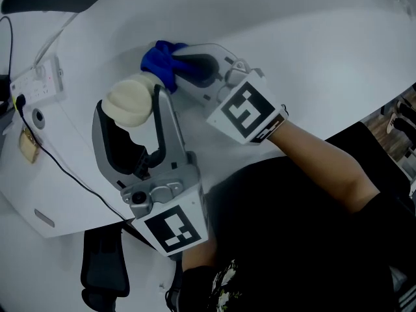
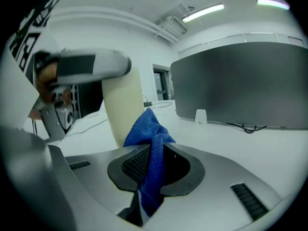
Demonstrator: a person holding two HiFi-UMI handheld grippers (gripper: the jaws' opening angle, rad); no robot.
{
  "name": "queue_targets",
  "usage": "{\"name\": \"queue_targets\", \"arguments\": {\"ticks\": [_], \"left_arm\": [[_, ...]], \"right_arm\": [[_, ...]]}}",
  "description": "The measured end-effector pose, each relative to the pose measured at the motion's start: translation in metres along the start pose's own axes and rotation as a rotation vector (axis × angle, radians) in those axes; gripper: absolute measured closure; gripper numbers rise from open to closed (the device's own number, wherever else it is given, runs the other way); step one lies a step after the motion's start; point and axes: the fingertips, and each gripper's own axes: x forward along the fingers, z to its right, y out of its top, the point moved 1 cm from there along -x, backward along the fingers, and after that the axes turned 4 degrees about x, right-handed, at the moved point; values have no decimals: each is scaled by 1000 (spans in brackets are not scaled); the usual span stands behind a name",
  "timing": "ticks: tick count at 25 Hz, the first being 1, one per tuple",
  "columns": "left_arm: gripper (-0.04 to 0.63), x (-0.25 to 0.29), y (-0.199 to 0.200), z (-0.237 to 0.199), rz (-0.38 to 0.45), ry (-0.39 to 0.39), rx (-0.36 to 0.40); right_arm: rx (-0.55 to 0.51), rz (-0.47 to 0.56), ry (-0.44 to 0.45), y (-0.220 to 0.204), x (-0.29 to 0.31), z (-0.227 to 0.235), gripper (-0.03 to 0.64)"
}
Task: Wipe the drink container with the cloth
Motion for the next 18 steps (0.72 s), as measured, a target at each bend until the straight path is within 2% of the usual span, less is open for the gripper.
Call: {"name": "queue_targets", "arguments": {"ticks": [2,4,6,8,11,14,16,18], "left_arm": [[316,0,-1,2,20,-107,29],[318,-3,-1,5,55,-266,68],[318,-6,-2,6,99,-431,106],[318,-8,-3,4,130,-557,106],[319,-6,-3,4,142,-705,107],[319,-3,1,8,151,-784,101],[319,-1,3,9,156,-795,96],[319,-1,2,9,162,-789,85]], "right_arm": [[109,91,-14,21,-14,5,559],[196,181,-36,50,-36,13,558],[214,244,-38,81,-62,19,560],[179,304,14,110,-79,17,560],[174,349,159,128,-81,5,560],[246,322,240,115,-59,-1,560],[300,306,235,101,-39,0,560],[324,236,200,76,-22,6,560]]}}
